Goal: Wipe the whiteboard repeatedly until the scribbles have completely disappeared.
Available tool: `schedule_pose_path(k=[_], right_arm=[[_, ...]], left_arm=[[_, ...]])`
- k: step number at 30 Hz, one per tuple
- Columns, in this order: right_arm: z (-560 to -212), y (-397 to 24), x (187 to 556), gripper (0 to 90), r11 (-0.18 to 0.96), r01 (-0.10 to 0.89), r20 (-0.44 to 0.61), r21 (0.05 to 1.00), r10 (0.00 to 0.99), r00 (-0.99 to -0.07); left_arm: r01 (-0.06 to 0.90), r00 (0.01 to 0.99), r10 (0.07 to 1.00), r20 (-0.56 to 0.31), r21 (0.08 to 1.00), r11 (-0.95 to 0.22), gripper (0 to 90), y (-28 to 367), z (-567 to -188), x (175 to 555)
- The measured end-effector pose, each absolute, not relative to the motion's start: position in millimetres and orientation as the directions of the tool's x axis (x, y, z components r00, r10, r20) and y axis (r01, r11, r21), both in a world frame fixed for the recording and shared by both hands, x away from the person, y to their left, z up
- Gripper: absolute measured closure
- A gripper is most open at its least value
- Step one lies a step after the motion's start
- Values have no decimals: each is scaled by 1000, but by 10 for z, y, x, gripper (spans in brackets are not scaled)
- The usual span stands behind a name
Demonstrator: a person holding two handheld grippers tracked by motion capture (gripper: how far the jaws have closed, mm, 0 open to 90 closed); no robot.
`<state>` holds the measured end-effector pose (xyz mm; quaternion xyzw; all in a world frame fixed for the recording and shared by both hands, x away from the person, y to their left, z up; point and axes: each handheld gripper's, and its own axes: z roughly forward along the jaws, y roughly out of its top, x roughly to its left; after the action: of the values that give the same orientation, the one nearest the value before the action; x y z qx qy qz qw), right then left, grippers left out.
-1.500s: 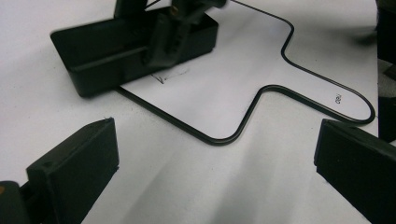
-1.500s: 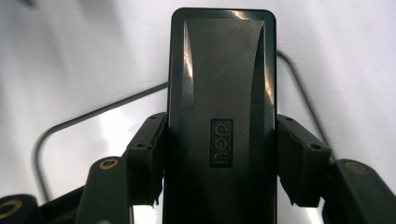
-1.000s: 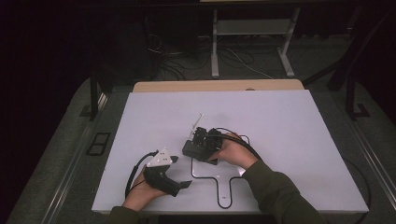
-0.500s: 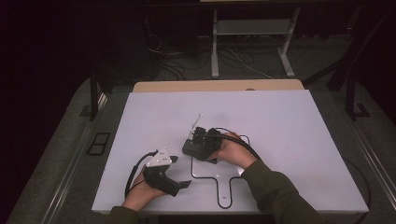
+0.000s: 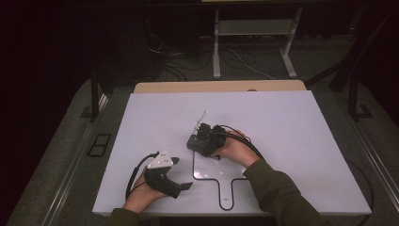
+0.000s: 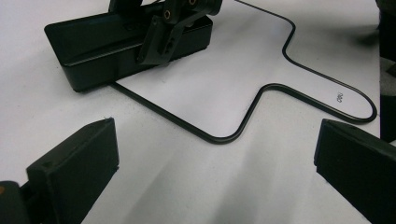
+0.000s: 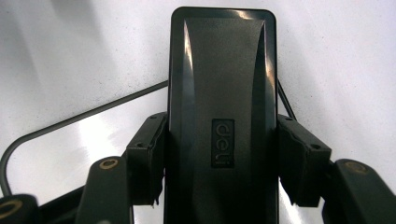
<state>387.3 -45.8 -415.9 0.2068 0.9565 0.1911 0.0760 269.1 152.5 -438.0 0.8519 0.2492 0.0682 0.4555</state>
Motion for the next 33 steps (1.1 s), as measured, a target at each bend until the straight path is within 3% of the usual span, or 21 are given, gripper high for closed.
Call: schedule_pose_path(k=[9, 33], right_arm=[[-4161, -408, 3659, 387, 862, 311, -25, 400, 349, -937], [-4076, -730, 3785, 387, 790, 412, 47, 455, 441, -896]], left_arm=[[362, 866, 487, -109, 809, -463, 0, 1522, -4382, 2694], [367, 864, 490, -114, 809, -459, 0, 1524, -4383, 2683]])
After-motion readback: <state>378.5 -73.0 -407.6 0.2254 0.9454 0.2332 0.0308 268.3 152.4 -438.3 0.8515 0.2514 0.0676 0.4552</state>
